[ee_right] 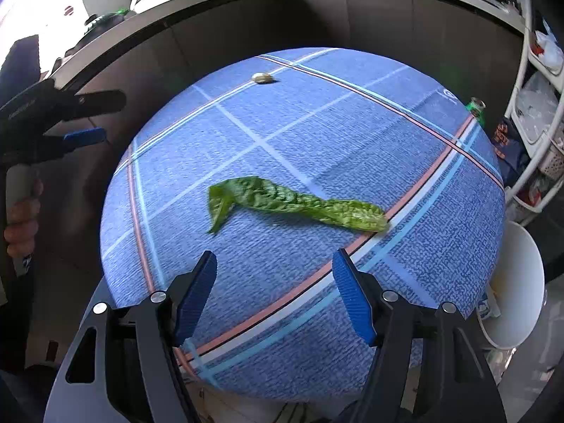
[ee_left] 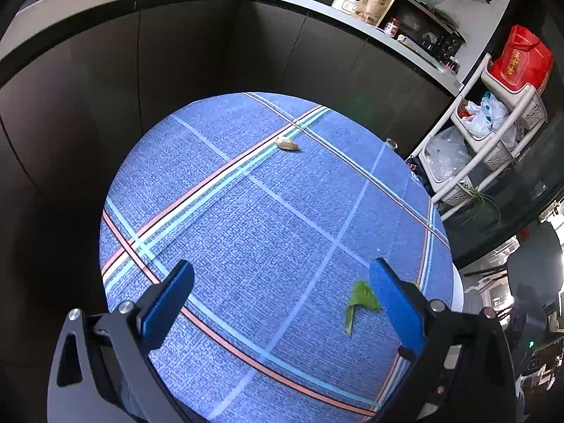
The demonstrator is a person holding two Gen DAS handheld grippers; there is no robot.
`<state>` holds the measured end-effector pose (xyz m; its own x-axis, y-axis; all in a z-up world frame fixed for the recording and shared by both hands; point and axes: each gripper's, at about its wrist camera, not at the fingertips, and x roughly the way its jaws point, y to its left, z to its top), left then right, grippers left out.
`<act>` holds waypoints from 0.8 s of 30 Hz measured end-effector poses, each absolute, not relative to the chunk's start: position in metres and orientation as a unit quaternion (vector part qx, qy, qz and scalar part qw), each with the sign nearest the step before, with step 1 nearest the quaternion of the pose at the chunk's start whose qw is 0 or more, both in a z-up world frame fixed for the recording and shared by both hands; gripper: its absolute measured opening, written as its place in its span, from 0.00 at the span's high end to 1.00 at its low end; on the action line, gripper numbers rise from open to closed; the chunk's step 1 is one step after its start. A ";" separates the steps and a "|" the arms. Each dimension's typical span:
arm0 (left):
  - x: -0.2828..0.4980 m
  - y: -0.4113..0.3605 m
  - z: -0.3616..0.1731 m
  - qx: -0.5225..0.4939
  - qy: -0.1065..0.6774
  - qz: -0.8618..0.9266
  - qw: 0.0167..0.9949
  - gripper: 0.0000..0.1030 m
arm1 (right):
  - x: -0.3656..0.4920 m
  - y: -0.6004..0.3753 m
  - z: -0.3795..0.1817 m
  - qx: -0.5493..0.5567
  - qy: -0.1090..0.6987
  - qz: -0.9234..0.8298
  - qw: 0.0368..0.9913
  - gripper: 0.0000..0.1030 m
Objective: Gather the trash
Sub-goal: 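Grasp the green leaf by its stem end with the right gripper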
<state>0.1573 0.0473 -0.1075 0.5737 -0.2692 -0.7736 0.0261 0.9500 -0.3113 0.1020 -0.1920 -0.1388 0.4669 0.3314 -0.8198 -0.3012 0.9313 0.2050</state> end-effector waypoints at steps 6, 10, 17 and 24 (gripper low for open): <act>0.166 0.052 -0.115 -0.132 0.456 -0.084 0.876 0.04 | 0.118 -0.172 -0.132 -0.077 0.461 0.225 0.855 0.44; 0.169 0.057 -0.119 -0.132 0.457 -0.083 0.876 0.04 | 0.139 -0.163 -0.141 -0.156 0.461 0.259 0.834 0.48; 0.192 0.067 -0.126 -0.143 0.464 -0.092 0.869 0.05 | 0.158 -0.165 -0.158 -0.204 0.475 0.304 0.800 0.50; 0.255 0.061 -0.135 -0.162 0.464 -0.109 0.864 0.12 | 0.176 -0.174 -0.160 -0.171 0.479 0.321 0.799 0.64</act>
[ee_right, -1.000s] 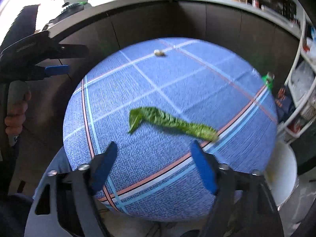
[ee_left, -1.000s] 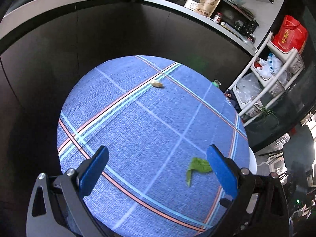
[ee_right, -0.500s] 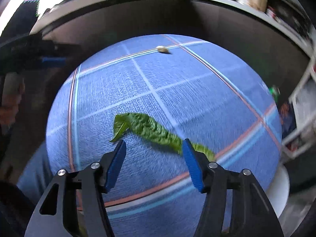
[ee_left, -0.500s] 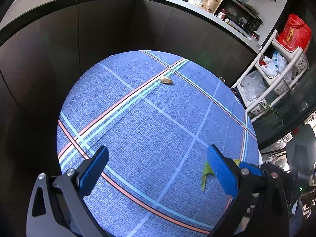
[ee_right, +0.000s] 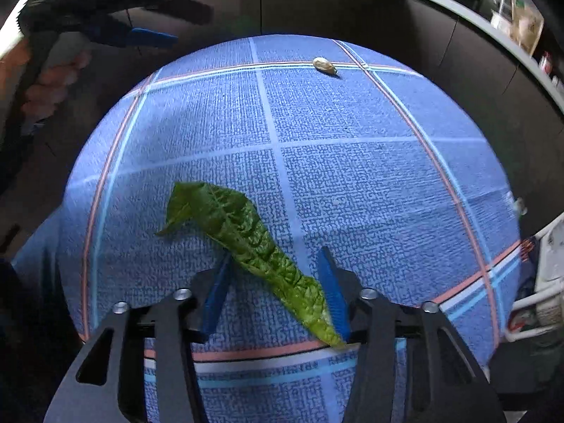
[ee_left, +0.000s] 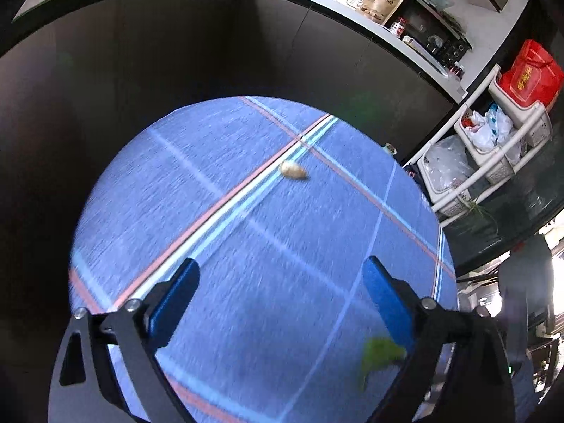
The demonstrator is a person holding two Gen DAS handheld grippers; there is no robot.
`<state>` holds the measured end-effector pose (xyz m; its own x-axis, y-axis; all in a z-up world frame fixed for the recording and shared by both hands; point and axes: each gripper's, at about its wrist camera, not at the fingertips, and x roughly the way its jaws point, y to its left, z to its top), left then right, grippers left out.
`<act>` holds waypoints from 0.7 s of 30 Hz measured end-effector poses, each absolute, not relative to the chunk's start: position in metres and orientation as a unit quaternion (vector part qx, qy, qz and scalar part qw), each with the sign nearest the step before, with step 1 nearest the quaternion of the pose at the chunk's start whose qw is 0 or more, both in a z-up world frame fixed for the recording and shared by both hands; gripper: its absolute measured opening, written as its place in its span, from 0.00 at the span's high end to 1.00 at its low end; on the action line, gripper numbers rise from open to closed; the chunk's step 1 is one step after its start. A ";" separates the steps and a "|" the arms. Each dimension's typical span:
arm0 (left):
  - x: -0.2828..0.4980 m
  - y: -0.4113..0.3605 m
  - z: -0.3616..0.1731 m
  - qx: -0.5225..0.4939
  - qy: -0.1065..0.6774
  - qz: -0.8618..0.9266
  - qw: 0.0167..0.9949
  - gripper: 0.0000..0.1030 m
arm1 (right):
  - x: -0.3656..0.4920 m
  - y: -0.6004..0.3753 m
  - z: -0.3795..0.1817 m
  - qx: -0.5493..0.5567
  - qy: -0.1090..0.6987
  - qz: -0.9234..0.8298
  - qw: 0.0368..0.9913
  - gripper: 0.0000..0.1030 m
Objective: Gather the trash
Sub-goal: 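Grasp the green leaf by its stem end with the right gripper, then grasp the tan shell with the left gripper while the right gripper holds the leaf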
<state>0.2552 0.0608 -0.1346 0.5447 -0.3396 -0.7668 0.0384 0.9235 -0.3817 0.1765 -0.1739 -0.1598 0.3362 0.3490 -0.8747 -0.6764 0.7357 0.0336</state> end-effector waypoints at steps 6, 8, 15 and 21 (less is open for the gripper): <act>0.320 0.044 -0.152 -0.153 0.443 -0.156 0.869 0.19 | 0.180 -0.182 -0.159 -0.145 0.471 0.317 0.810 0.88; 0.340 0.033 -0.157 -0.111 0.441 -0.161 0.876 0.21 | 0.180 -0.189 -0.154 -0.127 0.464 0.311 0.819 0.90; 0.393 0.009 -0.167 -0.069 0.457 -0.196 0.865 0.25 | 0.177 -0.228 -0.134 -0.048 0.445 0.273 0.852 0.91; 0.401 -0.010 -0.183 -0.019 0.485 -0.228 0.844 0.56 | 0.174 -0.244 -0.128 -0.016 0.439 0.258 0.861 0.91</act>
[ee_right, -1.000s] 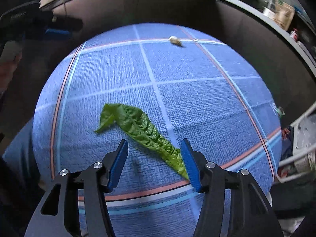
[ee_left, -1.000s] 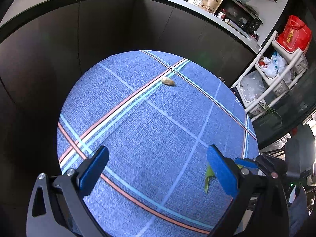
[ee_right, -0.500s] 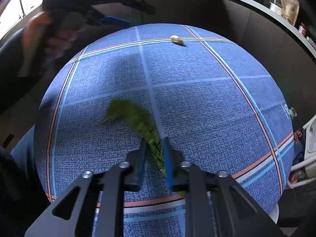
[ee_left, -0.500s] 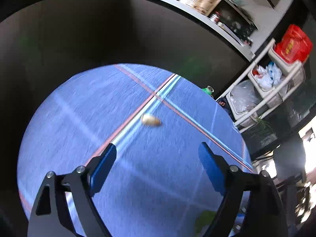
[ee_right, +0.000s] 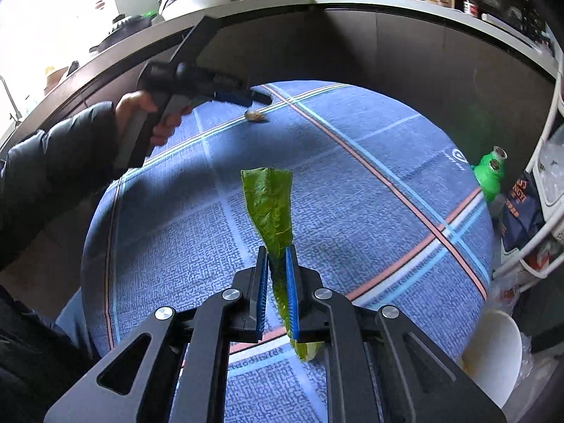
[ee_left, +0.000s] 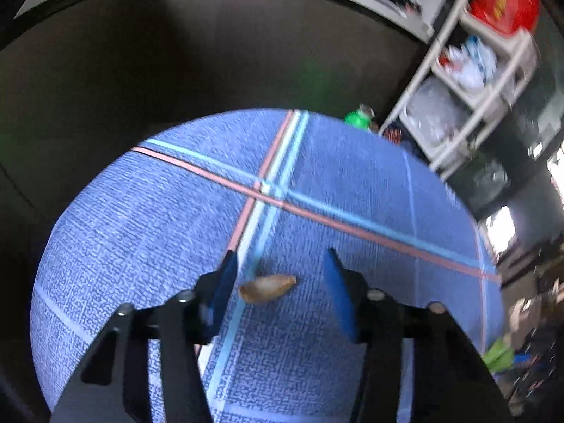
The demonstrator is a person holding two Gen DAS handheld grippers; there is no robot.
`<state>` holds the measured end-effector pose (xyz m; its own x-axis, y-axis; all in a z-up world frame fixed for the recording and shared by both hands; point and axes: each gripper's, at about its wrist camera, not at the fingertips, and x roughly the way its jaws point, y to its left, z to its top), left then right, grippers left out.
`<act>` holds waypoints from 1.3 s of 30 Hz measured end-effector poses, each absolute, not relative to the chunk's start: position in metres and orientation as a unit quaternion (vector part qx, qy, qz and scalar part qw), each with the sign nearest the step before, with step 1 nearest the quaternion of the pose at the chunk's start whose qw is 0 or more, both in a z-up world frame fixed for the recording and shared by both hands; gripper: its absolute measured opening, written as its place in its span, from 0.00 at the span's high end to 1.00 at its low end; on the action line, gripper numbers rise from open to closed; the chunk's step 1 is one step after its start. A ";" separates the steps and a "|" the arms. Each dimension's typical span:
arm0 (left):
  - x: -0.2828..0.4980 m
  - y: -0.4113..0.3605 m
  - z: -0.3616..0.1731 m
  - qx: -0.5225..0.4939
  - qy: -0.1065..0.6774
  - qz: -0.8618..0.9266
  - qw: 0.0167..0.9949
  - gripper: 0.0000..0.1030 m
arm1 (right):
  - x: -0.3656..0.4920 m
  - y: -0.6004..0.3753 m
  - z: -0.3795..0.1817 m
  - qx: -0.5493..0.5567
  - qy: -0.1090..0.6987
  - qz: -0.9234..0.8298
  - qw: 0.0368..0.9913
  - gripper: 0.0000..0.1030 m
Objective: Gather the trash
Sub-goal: 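Grasp the tan shell with the left gripper while the right gripper holds the leaf, then carry the leaf and shell over to the white bucket with both grippers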
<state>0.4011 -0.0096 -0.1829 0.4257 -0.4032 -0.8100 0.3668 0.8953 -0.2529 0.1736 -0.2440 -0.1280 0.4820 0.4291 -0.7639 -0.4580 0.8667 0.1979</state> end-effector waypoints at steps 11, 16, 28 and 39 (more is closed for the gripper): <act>0.390 -0.027 -0.196 0.042 0.487 -0.212 0.846 0.81 | 0.171 -0.237 -0.122 -0.016 0.434 0.239 0.868 0.91; 0.386 -0.032 -0.196 0.047 0.491 -0.201 0.846 0.84 | 0.169 -0.239 -0.115 -0.005 0.428 0.227 0.875 0.91; 0.303 -0.052 -0.115 0.026 0.425 -0.255 0.868 0.84 | 0.136 -0.262 -0.082 0.033 0.386 0.198 0.900 0.93; 0.237 -0.053 -0.085 0.020 0.404 -0.276 0.872 0.84 | 0.150 -0.230 -0.133 -0.048 0.441 0.186 0.877 0.62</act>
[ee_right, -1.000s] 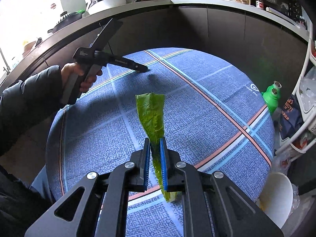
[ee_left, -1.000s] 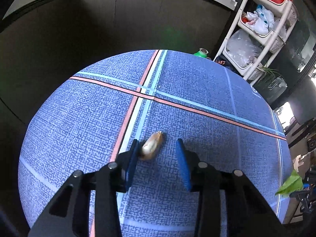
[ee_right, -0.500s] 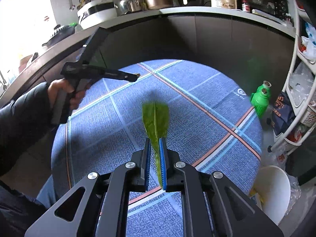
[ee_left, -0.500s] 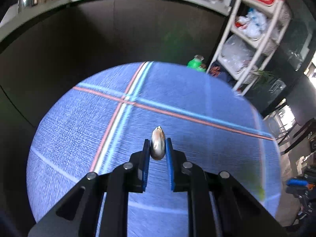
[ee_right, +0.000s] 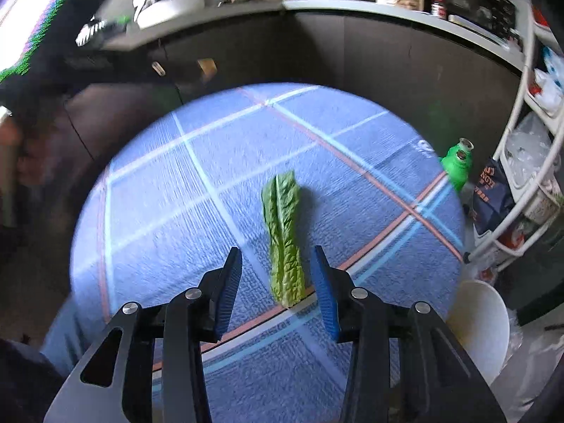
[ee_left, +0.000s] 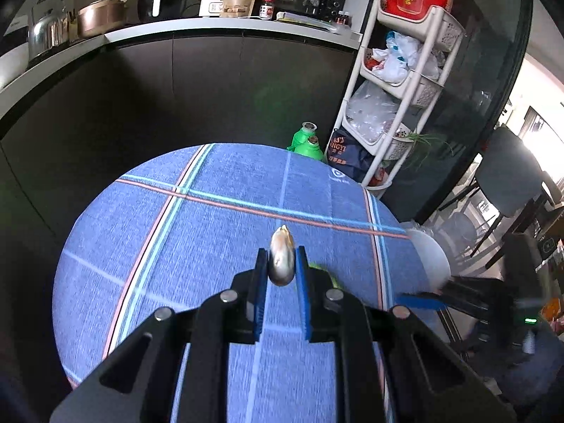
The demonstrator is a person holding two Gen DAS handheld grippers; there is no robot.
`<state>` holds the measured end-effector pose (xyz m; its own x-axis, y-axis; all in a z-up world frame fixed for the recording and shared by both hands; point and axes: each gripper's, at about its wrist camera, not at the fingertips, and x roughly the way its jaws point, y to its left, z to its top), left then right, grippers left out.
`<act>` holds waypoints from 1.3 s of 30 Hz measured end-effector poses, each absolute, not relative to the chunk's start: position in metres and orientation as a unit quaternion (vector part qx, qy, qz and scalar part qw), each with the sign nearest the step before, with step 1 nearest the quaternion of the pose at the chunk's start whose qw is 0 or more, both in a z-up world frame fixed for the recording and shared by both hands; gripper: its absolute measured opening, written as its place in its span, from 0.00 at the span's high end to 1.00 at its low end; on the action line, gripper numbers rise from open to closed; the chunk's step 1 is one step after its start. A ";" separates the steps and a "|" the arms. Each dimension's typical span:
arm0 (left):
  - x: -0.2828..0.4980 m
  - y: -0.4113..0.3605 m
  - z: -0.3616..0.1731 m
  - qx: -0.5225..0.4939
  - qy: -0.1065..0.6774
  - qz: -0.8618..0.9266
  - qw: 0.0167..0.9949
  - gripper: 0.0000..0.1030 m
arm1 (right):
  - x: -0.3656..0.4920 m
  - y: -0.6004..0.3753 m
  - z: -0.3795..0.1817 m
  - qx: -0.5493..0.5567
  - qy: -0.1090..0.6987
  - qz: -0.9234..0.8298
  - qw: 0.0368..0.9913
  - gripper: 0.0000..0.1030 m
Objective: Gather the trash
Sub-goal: 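Carry the leaf and shell over to the white bucket with both grippers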
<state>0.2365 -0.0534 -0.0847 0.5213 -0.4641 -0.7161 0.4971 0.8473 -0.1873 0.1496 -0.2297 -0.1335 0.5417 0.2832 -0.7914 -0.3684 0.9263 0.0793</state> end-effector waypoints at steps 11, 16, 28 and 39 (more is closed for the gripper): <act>0.219 -0.029 -0.074 0.010 0.402 -0.269 0.875 0.84 | 0.168 -0.213 -0.163 -0.087 0.468 0.177 0.861 0.95; 0.218 -0.031 -0.074 0.007 0.403 -0.272 0.874 0.84 | 0.160 -0.218 -0.151 -0.068 0.452 0.178 0.871 0.96; 0.192 -0.068 -0.055 0.020 0.387 -0.322 0.863 0.84 | 0.122 -0.267 -0.088 0.023 0.372 0.139 0.918 0.96; 0.164 -0.167 -0.053 0.060 0.396 -0.401 0.824 0.84 | 0.072 -0.361 -0.083 0.099 0.341 0.046 0.934 0.96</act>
<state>0.1641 -0.1668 -0.0532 0.3640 -0.6136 -0.7007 0.7084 0.6708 -0.2194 0.0723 -0.3612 -0.0833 0.7638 0.1535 -0.6270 -0.0190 0.9762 0.2159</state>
